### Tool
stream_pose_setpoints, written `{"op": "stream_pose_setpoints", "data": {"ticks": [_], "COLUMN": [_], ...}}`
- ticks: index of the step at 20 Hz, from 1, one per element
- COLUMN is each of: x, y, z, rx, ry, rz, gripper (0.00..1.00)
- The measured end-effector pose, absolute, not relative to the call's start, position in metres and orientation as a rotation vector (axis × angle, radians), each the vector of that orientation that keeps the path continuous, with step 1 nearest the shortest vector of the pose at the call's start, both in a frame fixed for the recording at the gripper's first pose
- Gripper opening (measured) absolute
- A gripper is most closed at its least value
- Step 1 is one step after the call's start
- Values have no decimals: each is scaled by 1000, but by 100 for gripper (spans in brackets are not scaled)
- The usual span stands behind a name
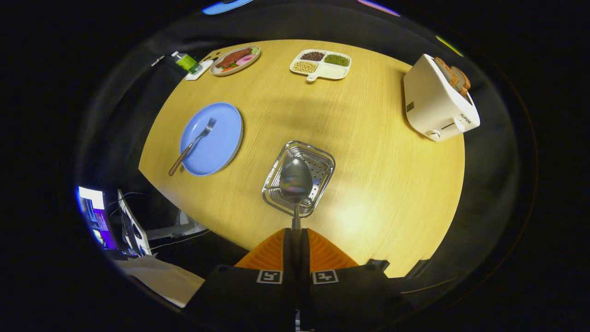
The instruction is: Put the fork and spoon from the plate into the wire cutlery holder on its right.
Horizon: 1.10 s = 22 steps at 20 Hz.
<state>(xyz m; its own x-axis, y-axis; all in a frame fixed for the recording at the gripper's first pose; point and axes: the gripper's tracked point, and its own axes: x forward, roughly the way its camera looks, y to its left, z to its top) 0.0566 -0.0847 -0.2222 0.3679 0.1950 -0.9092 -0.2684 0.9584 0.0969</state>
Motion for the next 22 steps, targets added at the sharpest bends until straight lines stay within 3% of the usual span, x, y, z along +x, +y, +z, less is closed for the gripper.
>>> {"op": "stream_pose_setpoints", "data": {"ticks": [13,16,17,18,20,21,22], "x": [85,94,95,96,95,96,94], "y": [-72,-67,-66,-64,-59,-58,-55], "z": [-243,-235,-231,-227,-217,-211,-208], "rx": [-89,-64,-48,-29,-1,4,17], "ry": [1269,1215,1196,1172,1118,1087,1057], "rz": [293,288,280,278,293,297,302], "gripper": [11,18,24,46,72,80,99]}}
